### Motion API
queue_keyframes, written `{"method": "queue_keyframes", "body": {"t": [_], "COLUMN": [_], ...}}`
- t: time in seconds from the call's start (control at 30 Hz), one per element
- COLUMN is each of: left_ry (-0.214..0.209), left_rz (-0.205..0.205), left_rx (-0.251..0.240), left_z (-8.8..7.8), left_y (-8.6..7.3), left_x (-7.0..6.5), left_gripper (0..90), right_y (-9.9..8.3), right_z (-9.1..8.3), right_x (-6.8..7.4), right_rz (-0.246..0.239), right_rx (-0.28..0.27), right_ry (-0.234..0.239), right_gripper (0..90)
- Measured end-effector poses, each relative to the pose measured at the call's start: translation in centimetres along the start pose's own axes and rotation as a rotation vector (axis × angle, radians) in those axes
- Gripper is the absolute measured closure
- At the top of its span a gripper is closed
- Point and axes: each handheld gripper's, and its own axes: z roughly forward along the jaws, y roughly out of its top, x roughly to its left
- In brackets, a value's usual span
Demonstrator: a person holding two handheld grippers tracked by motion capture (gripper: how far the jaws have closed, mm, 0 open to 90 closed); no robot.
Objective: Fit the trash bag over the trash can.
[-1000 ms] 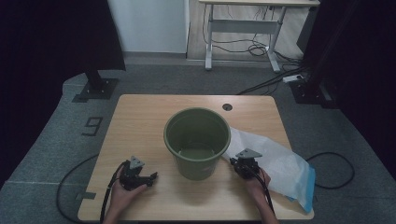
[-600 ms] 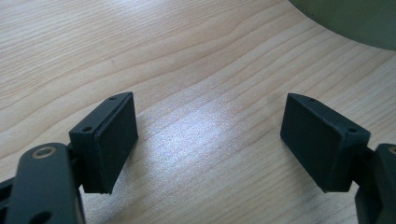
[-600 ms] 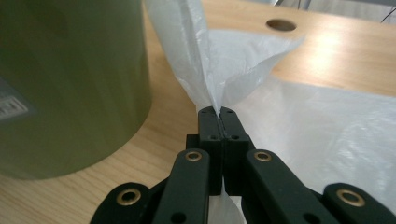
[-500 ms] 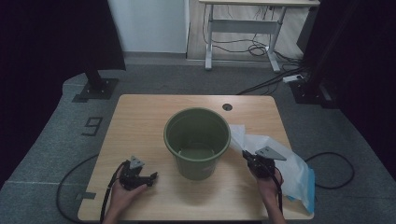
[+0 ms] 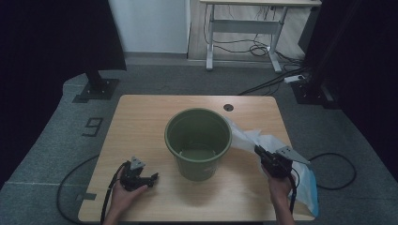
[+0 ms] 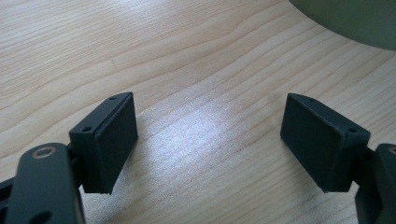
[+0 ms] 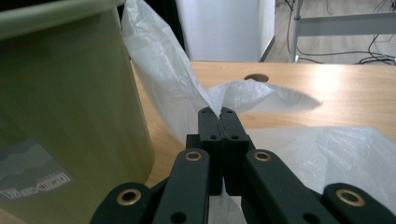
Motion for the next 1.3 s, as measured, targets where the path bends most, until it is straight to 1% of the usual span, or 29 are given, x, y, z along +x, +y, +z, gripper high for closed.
{"method": "queue_keyframes", "body": {"t": [0.2,0.27,0.3,0.37,0.43,0.53,0.57,0.63,0.67,0.73,0.77,0.8,0.83,0.9,0.97,1.03,1.1,1.2,1.23,1.3], "left_ry": [0.000,0.000,0.000,0.000,0.000,0.000,0.000,0.001,0.001,0.003,0.003,0.003,0.003,0.002,0.002,0.003,0.003,0.003,0.003,0.003], "left_rz": [0.000,0.000,0.000,0.000,0.000,0.000,0.000,0.000,-0.002,-0.002,-0.002,-0.002,-0.001,-0.002,-0.002,-0.002,-0.003,-0.003,-0.003,-0.003], "left_rx": [0.000,0.000,0.000,0.000,0.000,0.000,0.000,0.000,0.000,0.001,0.001,0.001,0.001,0.000,0.000,0.000,0.000,0.000,0.000,0.000], "left_z": [0.0,0.0,0.0,0.0,0.0,0.0,0.0,0.0,0.0,0.0,0.0,0.0,0.0,0.0,0.0,0.0,0.0,0.0,0.0,0.0], "left_y": [0.0,0.0,0.0,0.0,0.0,0.0,0.0,0.0,0.0,0.0,0.0,0.0,0.0,0.0,0.0,0.0,0.0,0.0,0.0,0.0], "left_x": [0.0,0.0,0.0,0.0,0.0,0.0,0.0,0.0,0.0,0.0,0.0,0.0,0.0,0.0,0.0,0.0,0.0,0.0,0.0,0.0], "left_gripper": [18.7,18.7,18.7,18.7,18.7,18.7,18.7,18.7,18.7,18.8,18.8,18.8,18.8,18.8,18.8,18.8,18.8,18.8,18.8,18.8], "right_y": [0.4,0.5,0.6,0.8,1.0,1.9,2.7,3.0,3.8,4.1,4.7,4.7,5.1,5.3,6.0,6.2,6.7,7.7,8.4,8.7], "right_z": [-0.6,-0.9,-1.2,-1.3,-1.4,-1.7,-2.1,-2.2,-2.5,-2.6,-2.8,-2.8,-3.0,-3.1,-3.7,-3.8,-4.1,-4.4,-4.6,-4.6], "right_x": [-0.4,-0.7,-1.0,-1.2,-1.4,-1.7,-1.6,-1.5,-1.2,-1.1,-0.8,-0.8,-0.4,-0.3,0.3,0.5,1.0,1.9,2.4,2.6], "right_rz": [0.018,0.039,0.059,0.067,0.063,0.081,0.079,0.076,0.076,0.072,0.065,0.065,0.063,0.062,0.057,0.052,0.046,0.041,0.035,0.032], "right_rx": [-0.026,-0.039,-0.052,-0.062,-0.065,-0.091,-0.115,-0.125,-0.153,-0.160,-0.168,-0.168,-0.181,-0.185,-0.219,-0.228,-0.257,-0.304,-0.324,-0.332], "right_ry": [-0.008,-0.007,-0.006,-0.010,-0.013,-0.013,-0.015,-0.013,-0.005,-0.002,0.002,0.002,0.001,0.000,-0.009,-0.011,-0.016,-0.013,-0.010,-0.008], "right_gripper": [88.8,88.8,88.8,88.8,88.8,88.8,88.8,88.9,88.8,88.8,88.8,88.8,88.8,88.9,88.8,88.8,88.9,88.8,88.8,88.8]}}
